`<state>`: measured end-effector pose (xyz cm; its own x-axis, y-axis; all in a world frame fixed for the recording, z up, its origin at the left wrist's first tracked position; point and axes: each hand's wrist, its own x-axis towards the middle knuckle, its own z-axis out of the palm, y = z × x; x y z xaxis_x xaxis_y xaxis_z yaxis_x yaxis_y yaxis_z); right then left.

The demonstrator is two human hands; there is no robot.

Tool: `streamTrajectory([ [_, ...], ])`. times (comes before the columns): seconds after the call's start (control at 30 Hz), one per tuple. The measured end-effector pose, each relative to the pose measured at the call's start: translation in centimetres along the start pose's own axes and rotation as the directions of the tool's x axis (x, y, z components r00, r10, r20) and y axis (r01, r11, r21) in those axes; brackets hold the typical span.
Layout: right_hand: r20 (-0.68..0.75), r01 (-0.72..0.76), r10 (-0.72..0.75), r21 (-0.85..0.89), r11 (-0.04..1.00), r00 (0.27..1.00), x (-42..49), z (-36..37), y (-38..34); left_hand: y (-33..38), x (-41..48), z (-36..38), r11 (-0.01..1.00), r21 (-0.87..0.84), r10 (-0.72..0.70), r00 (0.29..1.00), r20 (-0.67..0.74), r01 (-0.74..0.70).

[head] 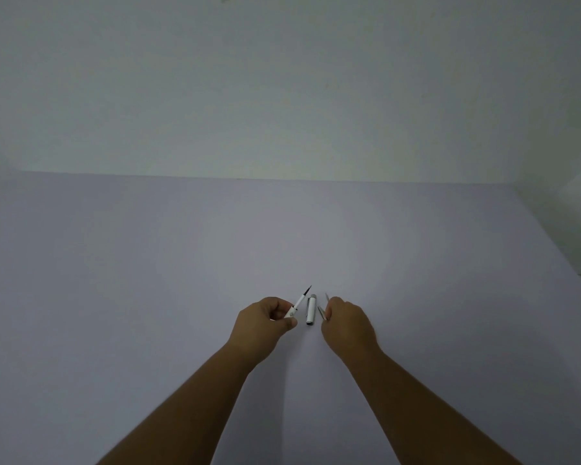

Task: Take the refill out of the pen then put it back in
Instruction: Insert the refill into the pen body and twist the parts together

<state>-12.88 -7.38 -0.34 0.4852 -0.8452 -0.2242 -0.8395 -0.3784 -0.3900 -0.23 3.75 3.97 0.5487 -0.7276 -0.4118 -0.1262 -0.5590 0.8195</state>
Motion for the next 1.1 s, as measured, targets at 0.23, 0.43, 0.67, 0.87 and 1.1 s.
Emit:
streamTrajectory([
  [0.23, -0.001, -0.124, 0.179, 0.719, 0.684, 0.984, 0.1, -2.7, -1.5, 0.2, -0.1, -0.3, 0.998, 0.057, 0.015, 1.0, -0.002, -0.015],
  [0.43, 0.07, -0.119, 0.128, 0.894, 0.433, 0.989, -0.7, -6.0, -2.9, 0.9, -0.5, -0.4, 0.992, 0.115, 0.047, 0.999, 0.003, -0.047],
  [0.67, 0.143, -0.135, 0.022, 0.859, 0.495, 0.989, -1.8, -6.3, -2.9, 2.0, -1.3, -0.1, 0.988, 0.111, 0.101, 0.995, 0.018, -0.103],
  [0.87, 0.189, -0.174, 0.002, 0.896, 0.408, 0.982, -2.6, -6.3, -2.8, 2.5, -2.0, -0.1, 0.995, 0.064, 0.072, 0.997, 0.025, -0.074],
  [1.1, 0.208, -0.137, -0.116, 0.887, 0.442, 0.971, -3.7, -6.6, -2.6, 3.3, -2.9, -0.4, 0.996, 0.007, 0.091, 0.995, 0.047, -0.092],
])
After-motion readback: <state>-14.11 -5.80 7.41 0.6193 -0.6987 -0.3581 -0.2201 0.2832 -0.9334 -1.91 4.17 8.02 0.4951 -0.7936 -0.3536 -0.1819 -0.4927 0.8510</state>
